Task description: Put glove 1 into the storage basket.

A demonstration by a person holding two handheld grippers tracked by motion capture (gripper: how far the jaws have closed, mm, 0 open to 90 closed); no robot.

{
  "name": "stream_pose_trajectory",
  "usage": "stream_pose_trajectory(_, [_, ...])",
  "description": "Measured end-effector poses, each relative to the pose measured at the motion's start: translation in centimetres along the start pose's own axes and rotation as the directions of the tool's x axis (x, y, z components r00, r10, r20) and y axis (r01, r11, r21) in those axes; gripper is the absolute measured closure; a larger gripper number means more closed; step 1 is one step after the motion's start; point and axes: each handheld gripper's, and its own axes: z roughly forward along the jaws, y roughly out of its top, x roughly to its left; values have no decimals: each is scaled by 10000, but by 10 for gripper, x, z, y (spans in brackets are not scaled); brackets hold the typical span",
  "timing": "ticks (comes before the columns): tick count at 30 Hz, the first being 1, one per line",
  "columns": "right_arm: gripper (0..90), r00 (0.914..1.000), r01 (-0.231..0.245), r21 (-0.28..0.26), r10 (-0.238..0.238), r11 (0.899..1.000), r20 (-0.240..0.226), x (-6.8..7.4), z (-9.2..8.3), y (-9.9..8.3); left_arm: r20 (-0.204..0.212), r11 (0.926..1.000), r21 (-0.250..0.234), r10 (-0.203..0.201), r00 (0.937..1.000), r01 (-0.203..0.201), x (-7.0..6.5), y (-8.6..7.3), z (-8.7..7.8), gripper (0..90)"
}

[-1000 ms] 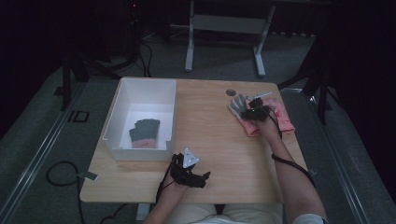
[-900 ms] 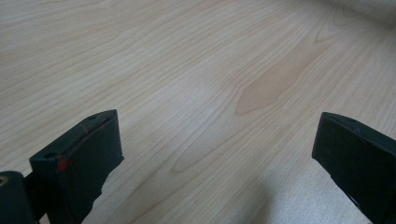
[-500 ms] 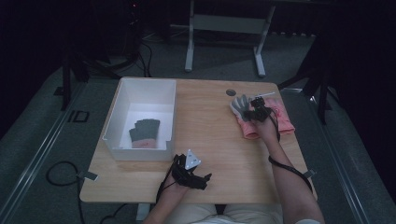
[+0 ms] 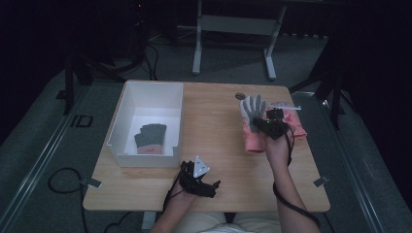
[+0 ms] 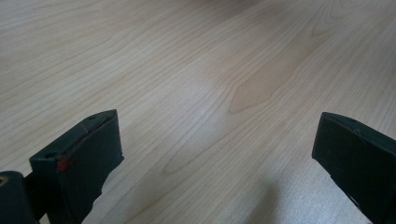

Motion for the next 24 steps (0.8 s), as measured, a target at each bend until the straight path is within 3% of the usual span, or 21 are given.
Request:
stream_pose_trajectory(8, [877,9996,-268,217,267,9994,40,20,-1,-30,69,9997,111,232,9997,-233,-1,0,1,13])
stream_pose_trajectory(15, [876,9996,-279,885,281,9957,-5,31,25,-46,141,9996,112,275,9995,-276,-2,-1,1,13])
stream_pose_trajectory(16, [876,9989,-467,1157,476,9922,-46,34,36,-51,151,9995,75,296,9994,-298,-2,0,1,13])
stream_pose_trajectory(24, [872,9991,-419,1959,419,9797,40,45,69,-68,185,9993,130,354,9992,-357,-2,-1,2,13])
